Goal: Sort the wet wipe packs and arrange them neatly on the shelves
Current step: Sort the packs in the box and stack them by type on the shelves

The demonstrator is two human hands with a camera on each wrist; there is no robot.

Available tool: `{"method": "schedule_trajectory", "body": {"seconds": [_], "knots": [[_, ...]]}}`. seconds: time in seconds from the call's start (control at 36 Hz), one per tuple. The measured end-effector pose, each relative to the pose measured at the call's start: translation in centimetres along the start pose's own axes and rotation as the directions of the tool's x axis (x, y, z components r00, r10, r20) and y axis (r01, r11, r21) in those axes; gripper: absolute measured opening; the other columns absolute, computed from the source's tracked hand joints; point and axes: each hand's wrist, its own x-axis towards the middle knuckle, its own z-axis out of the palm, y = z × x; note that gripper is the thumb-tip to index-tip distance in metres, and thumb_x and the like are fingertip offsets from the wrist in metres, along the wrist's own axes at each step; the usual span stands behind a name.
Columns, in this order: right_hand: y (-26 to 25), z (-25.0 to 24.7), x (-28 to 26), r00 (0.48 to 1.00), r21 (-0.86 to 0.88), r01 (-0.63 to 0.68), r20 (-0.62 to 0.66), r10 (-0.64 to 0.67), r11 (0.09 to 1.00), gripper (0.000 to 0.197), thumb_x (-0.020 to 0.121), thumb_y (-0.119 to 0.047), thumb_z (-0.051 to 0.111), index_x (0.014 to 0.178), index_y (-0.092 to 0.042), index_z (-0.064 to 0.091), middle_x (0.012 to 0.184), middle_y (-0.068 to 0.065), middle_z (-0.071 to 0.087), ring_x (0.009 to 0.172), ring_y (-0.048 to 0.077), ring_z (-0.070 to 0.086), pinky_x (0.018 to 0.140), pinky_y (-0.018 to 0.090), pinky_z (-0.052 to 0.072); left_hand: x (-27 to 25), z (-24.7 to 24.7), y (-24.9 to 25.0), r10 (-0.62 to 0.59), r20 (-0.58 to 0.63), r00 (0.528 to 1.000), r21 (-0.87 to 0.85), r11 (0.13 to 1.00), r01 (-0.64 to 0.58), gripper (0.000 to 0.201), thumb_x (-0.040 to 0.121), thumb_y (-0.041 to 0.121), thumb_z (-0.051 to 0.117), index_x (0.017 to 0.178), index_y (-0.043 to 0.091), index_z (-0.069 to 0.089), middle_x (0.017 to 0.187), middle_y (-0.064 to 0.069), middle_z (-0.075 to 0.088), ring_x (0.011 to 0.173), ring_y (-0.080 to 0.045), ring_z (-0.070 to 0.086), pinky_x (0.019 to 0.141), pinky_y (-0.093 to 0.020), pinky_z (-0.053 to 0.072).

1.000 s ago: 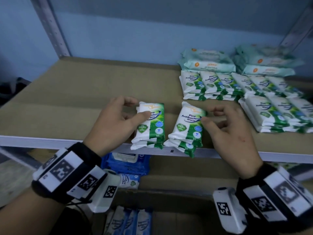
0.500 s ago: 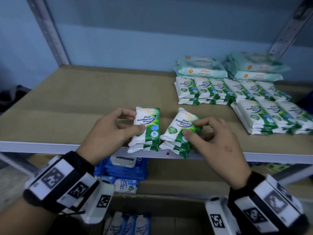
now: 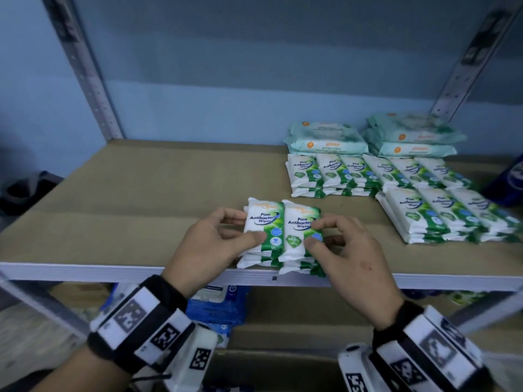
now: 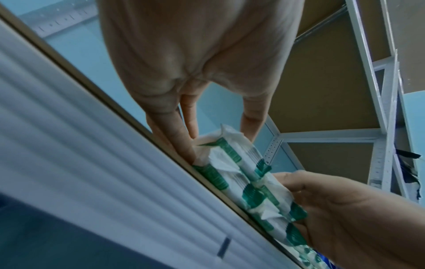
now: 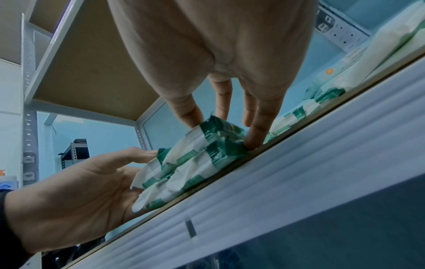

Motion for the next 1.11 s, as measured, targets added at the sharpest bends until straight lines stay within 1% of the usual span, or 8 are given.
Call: {"method": "schedule_trajectory", "body": {"seconds": [0.08, 0.17, 0.33, 0.44, 0.61, 0.75, 0.97, 1.11], "knots": [[0.4, -0.9, -0.1, 1.000, -0.036, 0.019, -0.001, -0.019, 0.999, 0.014, 0.083, -0.030, 0.072, 0.094, -0.033, 0.064, 0.109, -0.012, 0.054, 0.092, 0.009, 0.063, 0.086, 0.034, 0.051, -0.3, 1.2, 0.0, 0.060, 0.010, 0.998, 0.002, 0.998, -0.060, 0.060, 0.062, 0.041, 0.089, 0.113, 0.033, 0.059, 0.112, 0.011, 0.069, 0.091, -0.015, 0.071, 0.077, -0.041, 0.060], [0.9, -2.1, -0.3, 0.999, -0.095, 0.042, -0.003, -0.043, 0.995, 0.015, 0.084, -0.031, 0.072, 0.097, -0.029, 0.064, 0.112, -0.012, 0.052, 0.101, 0.008, 0.059, 0.092, 0.031, 0.049, -0.7, 2.7, 0.2, 0.151, 0.005, 0.989, 0.064, 0.987, -0.151, 0.053, 0.065, 0.038, 0.086, 0.110, 0.032, 0.059, 0.118, 0.010, 0.059, 0.090, -0.004, 0.068, 0.070, -0.025, 0.057], [2.2, -5.2, -0.7, 0.997, -0.240, 0.063, 0.054, -0.052, 0.969, 0.013, 0.087, -0.032, 0.067, 0.100, -0.028, 0.062, 0.118, -0.013, 0.046, 0.111, 0.003, 0.048, 0.087, 0.016, 0.035, -1.0, 6.1, 0.7, 0.241, 0.106, 0.965, 0.089, 0.964, -0.251, 0.051, 0.068, 0.025, 0.087, 0.112, 0.023, 0.061, 0.121, 0.007, 0.051, 0.096, 0.001, 0.064, 0.072, -0.010, 0.051], [2.7, -7.4, -0.8, 0.990, -0.303, 0.085, 0.136, -0.045, 0.949, 0.029, 0.078, -0.037, 0.059, 0.105, -0.028, 0.058, 0.121, -0.013, 0.043, 0.109, 0.004, 0.049, 0.085, 0.014, 0.033, -0.7, 8.2, 0.6, 0.295, 0.165, 0.941, 0.132, 0.939, -0.318, 0.056, 0.068, 0.019, 0.088, 0.116, 0.019, 0.059, 0.121, 0.006, 0.048, 0.100, -0.001, 0.061, 0.078, -0.011, 0.052], [4.0, -9.4, -0.5, 0.969, -0.487, 0.179, 0.236, -0.069, 0.855, 0.044, 0.080, -0.023, 0.067, 0.122, -0.023, 0.054, 0.128, -0.008, 0.041, 0.118, 0.015, 0.044, 0.098, 0.027, 0.041, 0.4, 10.2, 0.7, 0.361, 0.203, 0.910, 0.288, 0.867, -0.407, 0.052, 0.068, 0.032, 0.086, 0.112, 0.020, 0.061, 0.117, 0.013, 0.050, 0.097, -0.003, 0.060, 0.080, -0.011, 0.053], [4.3, -10.4, 0.4, 0.971, -0.664, 0.219, 0.220, -0.094, 0.715, 0.038, 0.086, -0.024, 0.063, 0.124, -0.026, 0.059, 0.125, -0.003, 0.050, 0.110, 0.025, 0.044, 0.095, 0.039, 0.043, 1.6, 11.4, 1.8, 0.353, 0.225, 0.908, 0.419, 0.807, -0.417, 0.049, 0.065, 0.031, 0.090, 0.107, 0.022, 0.065, 0.109, 0.013, 0.056, 0.088, 0.005, 0.060, 0.073, -0.001, 0.041], [5.6, -11.1, 2.2, 0.988, -0.706, 0.154, 0.125, -0.093, 0.691, 0.037, 0.090, -0.017, 0.058, 0.123, -0.034, 0.061, 0.129, -0.010, 0.056, 0.120, 0.023, 0.042, 0.097, 0.039, 0.030, 4.3, 13.9, 4.8, 0.239, 0.267, 0.934, 0.679, 0.641, -0.358, 0.060, 0.063, 0.040, 0.090, 0.112, 0.019, 0.063, 0.093, 0.005, 0.061, 0.079, -0.009, 0.057, 0.060, -0.012, 0.036], [6.5, -10.6, 3.3, 0.992, -0.673, 0.125, 0.071, -0.104, 0.729, 0.034, 0.091, -0.016, 0.058, 0.119, -0.034, 0.064, 0.124, -0.009, 0.060, 0.122, 0.022, 0.046, 0.100, 0.040, 0.028, 5.4, 14.8, 5.0, 0.225, 0.221, 0.949, 0.739, 0.596, -0.313, 0.062, 0.062, 0.040, 0.090, 0.114, 0.017, 0.065, 0.088, 0.002, 0.064, 0.088, -0.016, 0.059, 0.078, -0.029, 0.047]]}}
